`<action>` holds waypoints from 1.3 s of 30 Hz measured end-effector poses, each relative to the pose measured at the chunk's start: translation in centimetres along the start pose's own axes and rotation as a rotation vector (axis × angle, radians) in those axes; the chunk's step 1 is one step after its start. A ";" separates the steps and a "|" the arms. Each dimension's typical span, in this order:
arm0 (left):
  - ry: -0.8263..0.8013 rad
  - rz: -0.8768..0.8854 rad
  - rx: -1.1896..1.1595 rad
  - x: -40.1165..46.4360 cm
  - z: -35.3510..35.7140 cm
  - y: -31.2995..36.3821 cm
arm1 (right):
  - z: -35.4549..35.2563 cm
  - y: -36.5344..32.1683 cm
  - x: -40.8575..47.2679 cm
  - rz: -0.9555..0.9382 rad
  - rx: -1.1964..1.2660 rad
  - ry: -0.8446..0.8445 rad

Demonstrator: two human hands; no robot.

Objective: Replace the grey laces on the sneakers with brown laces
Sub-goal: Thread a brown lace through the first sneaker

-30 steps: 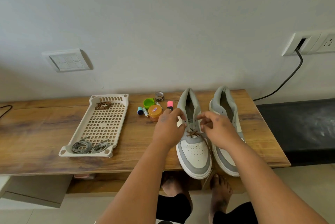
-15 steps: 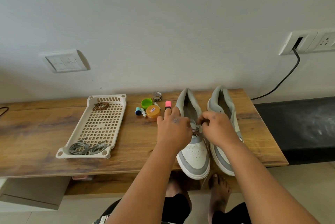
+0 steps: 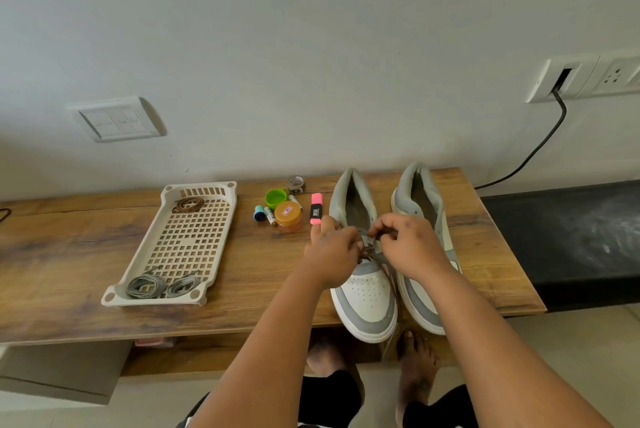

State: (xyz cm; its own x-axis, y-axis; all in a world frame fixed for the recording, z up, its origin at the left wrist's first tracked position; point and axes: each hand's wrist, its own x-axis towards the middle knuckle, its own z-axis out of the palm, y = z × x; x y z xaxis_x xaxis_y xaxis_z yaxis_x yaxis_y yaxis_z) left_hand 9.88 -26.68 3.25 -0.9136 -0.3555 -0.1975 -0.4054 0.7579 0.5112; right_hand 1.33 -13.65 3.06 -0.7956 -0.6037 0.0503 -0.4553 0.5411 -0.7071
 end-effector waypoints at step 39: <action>0.276 -0.058 -1.006 0.0 -2.1 -0.5 | -0.9 -0.7 0.1 0.140 0.494 -0.084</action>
State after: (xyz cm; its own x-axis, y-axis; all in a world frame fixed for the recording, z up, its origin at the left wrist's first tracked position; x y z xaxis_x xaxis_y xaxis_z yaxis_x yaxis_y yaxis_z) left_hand 10.16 -28.18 4.72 -0.8030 -0.5855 -0.1109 -0.1189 -0.0250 0.9926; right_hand 1.20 -13.61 4.18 -0.7915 -0.6010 -0.1105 -0.0883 0.2915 -0.9525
